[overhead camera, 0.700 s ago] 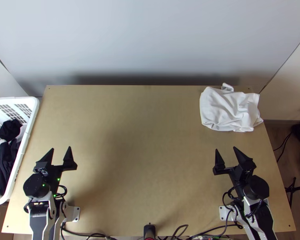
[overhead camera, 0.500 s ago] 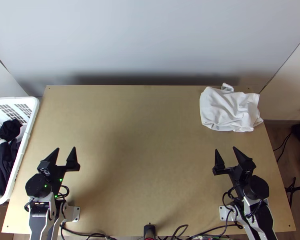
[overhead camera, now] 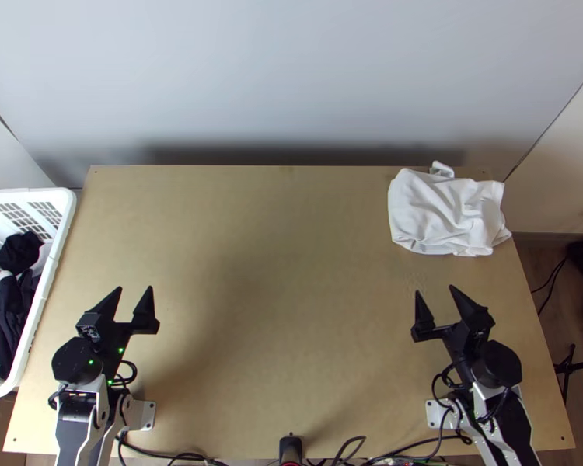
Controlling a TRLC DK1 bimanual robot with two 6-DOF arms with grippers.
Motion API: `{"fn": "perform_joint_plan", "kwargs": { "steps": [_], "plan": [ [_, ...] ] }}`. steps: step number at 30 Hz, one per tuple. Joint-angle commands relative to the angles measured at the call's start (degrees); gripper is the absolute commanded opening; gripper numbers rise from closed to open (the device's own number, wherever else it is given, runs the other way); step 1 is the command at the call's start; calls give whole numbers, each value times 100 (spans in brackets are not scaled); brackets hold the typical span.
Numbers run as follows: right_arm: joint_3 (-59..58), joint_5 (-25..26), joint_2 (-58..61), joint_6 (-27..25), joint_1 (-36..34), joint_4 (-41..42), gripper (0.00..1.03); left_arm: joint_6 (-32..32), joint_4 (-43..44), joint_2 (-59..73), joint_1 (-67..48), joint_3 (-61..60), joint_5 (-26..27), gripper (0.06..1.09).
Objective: Fold the t-shirt
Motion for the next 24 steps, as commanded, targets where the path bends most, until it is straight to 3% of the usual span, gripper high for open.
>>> {"fn": "perform_joint_plan", "kwargs": {
  "steps": [1,6,12,18,24],
  "plan": [
    [2,10,-10,225,242,186,98,-225,173,-14,227,41,-39,103],
    [362,27,25,181,-232,335,98,-304,208,-14,552,357,-39,103],
    [1320,27,289,-3,-856,71,98,-577,-566,12,271,1342,-22,103],
    [3219,45,2214,-12,-918,-948,98,-594,-820,557,289,2423,-22,103],
    [5231,36,4060,296,-953,-2056,98,-594,-1989,2693,306,4365,-22,103]
  ]
}}
